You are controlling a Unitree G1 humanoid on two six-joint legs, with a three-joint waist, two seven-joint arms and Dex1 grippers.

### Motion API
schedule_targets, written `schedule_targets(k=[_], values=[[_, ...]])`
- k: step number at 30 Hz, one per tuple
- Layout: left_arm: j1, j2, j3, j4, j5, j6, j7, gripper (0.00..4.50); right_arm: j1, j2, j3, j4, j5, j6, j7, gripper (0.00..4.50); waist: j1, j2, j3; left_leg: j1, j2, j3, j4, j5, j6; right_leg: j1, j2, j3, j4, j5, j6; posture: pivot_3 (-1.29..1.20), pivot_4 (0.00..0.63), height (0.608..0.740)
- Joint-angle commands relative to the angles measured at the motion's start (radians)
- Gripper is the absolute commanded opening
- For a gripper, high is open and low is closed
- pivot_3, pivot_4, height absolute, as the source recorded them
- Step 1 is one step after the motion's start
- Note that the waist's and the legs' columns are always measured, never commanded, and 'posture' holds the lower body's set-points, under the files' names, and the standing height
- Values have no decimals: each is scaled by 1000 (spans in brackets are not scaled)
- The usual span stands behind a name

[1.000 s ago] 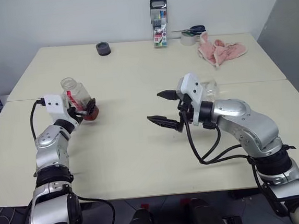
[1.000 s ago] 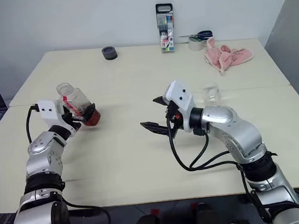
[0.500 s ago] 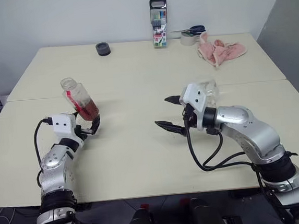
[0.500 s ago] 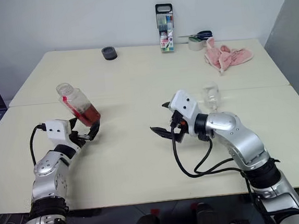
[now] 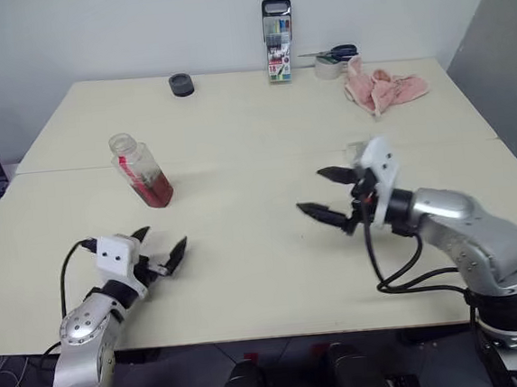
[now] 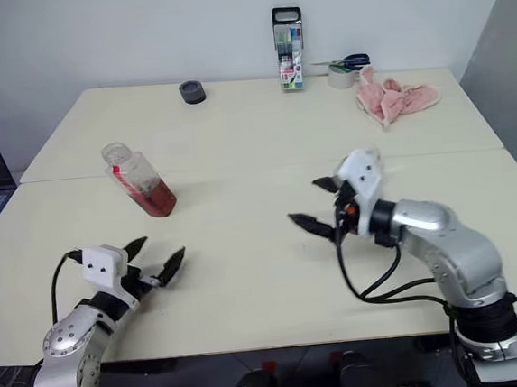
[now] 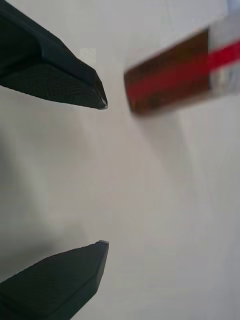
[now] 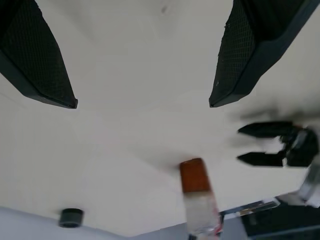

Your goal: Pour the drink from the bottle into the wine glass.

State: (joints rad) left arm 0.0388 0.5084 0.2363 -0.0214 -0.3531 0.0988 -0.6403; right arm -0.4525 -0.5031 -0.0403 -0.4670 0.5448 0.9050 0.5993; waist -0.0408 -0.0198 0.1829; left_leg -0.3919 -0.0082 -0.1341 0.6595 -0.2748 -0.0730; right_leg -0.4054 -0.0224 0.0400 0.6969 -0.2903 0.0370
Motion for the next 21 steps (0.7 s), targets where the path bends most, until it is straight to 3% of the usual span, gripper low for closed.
schedule_targets(k=[1,5,10,17,21], values=[[-30,36,-49,-91,-76,80,-111,4482,-73,-30,-118,41,56,138,-72,4500,2,0,0,0,0,0,0,0,0,0,1,0,0,0,0,0,150,740],[-166,69,-151,-88,-102,126,-272,4482,-279,-136,-191,385,39,361,-111,4500,7,1,1,1,0,1,0,0,0,0,1,0,0,0,0,0,150,740],[-297,94,-231,-5,-79,80,-442,4482,-489,-240,-26,795,-45,367,16,4500,1,1,0,1,0,4,-3,0,0,0,2,2,-2,0,-1,0,150,740],[-386,87,-281,79,-49,-2,-562,4482,-705,-200,181,1240,-188,278,215,4500,-27,1,1,6,1,12,-13,0,1,-1,1,7,-5,0,-1,0,150,740],[-427,63,-290,124,-33,-29,-566,4482,-794,-143,214,1432,-266,195,272,4500,-27,1,1,7,1,11,-13,0,1,-1,1,6,-5,0,-1,0,150,740]])
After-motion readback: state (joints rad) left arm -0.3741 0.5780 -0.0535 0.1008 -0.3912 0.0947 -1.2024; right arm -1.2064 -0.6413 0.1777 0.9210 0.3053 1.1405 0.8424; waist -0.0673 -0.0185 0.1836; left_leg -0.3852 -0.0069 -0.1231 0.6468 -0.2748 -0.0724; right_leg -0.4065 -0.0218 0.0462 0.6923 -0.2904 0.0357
